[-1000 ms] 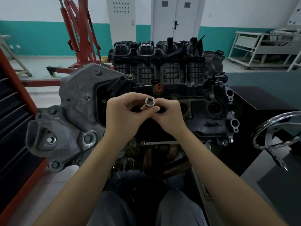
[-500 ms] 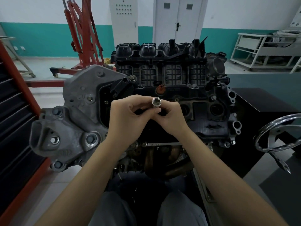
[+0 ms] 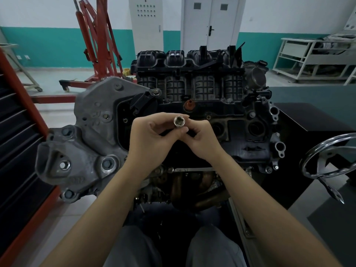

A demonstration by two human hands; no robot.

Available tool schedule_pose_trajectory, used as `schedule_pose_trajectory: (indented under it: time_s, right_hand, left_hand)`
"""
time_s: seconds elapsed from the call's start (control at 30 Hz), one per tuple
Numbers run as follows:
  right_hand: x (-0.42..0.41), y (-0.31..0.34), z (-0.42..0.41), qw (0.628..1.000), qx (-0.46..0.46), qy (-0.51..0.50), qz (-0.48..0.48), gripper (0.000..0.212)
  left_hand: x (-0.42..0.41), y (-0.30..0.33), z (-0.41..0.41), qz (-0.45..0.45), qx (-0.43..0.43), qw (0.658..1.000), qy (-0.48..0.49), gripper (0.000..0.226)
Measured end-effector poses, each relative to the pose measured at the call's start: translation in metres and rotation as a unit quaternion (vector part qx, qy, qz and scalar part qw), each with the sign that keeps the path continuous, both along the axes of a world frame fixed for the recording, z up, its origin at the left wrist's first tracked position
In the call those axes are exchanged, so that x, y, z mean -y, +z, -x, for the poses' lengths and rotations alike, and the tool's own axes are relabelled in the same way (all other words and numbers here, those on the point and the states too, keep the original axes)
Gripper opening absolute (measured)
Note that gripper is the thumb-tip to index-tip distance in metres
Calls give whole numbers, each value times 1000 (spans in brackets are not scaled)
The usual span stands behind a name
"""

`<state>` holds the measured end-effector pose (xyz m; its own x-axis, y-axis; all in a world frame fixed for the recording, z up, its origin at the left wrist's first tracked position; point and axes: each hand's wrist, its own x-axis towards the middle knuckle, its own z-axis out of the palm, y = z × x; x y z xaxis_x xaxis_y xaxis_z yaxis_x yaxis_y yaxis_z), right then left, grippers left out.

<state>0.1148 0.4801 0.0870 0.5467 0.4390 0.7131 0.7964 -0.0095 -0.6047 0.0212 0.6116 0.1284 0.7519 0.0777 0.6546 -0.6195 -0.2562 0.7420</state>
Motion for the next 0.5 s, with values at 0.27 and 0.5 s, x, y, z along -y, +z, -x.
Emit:
schedule_pose_trajectory:
  time_s: [0.27,0.5]
  right_hand:
    - [-1,-1,-1,999,-18,-19,-31,19]
    - [-2,-2,-1,999,-13,-20,-30,23]
  left_hand:
    - [2,-2,-1,5,25,998,55,22]
    - [-3,2,-2,-25,16,999,-16,30]
